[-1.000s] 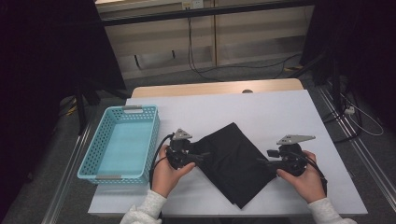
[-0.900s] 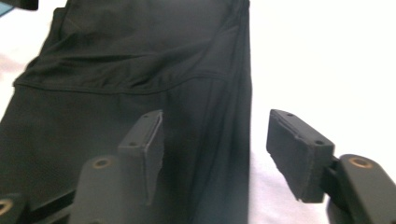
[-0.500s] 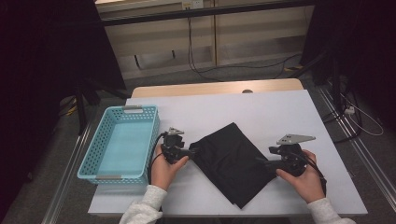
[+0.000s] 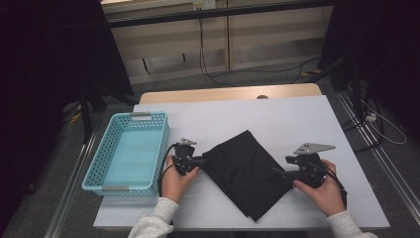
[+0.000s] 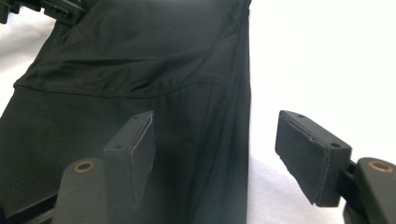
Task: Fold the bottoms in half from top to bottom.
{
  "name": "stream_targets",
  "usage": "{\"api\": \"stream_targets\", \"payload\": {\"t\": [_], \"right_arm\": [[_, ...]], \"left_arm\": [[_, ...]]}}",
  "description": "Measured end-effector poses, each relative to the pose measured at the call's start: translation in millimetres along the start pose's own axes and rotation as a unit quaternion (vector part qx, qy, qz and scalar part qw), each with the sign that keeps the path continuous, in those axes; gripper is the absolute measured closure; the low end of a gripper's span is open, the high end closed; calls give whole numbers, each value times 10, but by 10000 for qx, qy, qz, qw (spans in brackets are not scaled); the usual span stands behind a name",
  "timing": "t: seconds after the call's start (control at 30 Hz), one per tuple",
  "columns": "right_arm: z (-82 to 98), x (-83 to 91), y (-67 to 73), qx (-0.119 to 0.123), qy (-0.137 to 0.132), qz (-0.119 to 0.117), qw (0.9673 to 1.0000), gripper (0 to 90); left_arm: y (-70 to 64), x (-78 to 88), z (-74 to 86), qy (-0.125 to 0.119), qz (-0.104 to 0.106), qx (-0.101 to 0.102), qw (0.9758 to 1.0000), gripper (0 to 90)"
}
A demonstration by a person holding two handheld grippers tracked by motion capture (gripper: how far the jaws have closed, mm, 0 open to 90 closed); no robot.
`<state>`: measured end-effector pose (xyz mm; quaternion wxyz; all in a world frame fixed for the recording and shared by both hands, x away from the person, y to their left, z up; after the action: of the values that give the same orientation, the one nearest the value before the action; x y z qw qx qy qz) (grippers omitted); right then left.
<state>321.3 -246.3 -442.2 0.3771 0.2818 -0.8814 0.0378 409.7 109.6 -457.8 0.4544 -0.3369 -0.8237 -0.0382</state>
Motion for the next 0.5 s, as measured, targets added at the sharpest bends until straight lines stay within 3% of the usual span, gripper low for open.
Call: {"api": "stream_targets", "payload": {"t": [0.07,0.3,0.5], "right_arm": [[0,0,2,6,-2,-5,10000,287],[10,6,-3,15,0,12,10000,276],[15,19,-11,-34,-58,39,10000,257]], "left_arm": [[1,-10,-6,-1,7,49,10000,795],[41,-7,-72,32,129,243,9996,846],[70,45,-261,48,53,164,9998,858]]}}
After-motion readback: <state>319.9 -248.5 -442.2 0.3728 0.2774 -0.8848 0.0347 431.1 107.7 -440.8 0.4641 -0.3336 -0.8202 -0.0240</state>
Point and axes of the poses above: each handheld gripper's, and its own axes: x roughly backward along the jaws, z roughly out of its underside, y roughly to its left, the point moved 1 cm from there along -x, roughly forward along the jaws, and after that the axes turned 4 degrees about y, right-handed, at the moved point
